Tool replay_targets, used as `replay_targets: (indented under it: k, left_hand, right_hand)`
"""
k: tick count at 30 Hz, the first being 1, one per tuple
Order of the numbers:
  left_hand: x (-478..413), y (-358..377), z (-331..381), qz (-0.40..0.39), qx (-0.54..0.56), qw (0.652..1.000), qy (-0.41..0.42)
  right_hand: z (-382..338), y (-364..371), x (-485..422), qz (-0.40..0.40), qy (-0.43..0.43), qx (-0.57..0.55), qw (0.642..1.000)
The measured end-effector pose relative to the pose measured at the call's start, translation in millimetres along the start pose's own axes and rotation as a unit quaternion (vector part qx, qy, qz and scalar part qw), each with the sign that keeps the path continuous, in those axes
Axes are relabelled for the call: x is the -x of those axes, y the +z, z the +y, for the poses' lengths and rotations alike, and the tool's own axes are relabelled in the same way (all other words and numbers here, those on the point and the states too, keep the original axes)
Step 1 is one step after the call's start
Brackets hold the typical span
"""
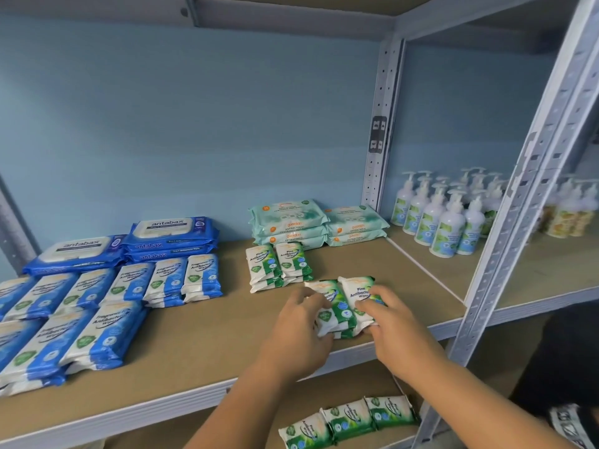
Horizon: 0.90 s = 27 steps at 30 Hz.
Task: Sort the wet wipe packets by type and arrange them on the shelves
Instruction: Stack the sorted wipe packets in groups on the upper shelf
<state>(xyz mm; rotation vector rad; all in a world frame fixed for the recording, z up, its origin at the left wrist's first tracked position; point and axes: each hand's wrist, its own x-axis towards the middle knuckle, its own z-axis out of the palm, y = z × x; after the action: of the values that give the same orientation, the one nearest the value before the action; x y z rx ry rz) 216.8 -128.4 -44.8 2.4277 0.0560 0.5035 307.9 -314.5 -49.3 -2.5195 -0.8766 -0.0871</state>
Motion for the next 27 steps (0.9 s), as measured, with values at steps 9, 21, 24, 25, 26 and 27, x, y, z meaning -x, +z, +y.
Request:
replay_targets:
  k: [9, 21, 24, 25, 26, 27]
  left_hand:
    - [-70, 40, -4, 0.042, -0.195, 0.979, 0.025]
    - [-118, 50, -39, 0.185, -0.324, 0.926, -0.057]
    - [-124, 50, -45, 0.173, -0.318, 0.929, -0.073]
    - [-124, 51, -45, 0.165, -0.317, 0.931, -0.075]
    - [-124, 52, -45, 0.154, -0.316, 0.933, -0.077]
    - [-123, 53, -44, 0.147, -0.315, 0.935, -0.075]
  right_hand:
    - [56, 0, -64, 0.075, -0.013, 0.008, 0.997]
    - [58, 40, -142, 0.127, -0.037, -0.066, 0.989]
    - [57, 41, -145, 0.122, -0.053, -0.078, 0.988]
    - [56, 41, -145, 0.118, -0.059, -0.081, 0.988]
    - [56, 40, -145, 0.111, -0.059, -0.084, 0.988]
    - [54, 38, -144, 0.102, -0.051, -0.086, 0.99]
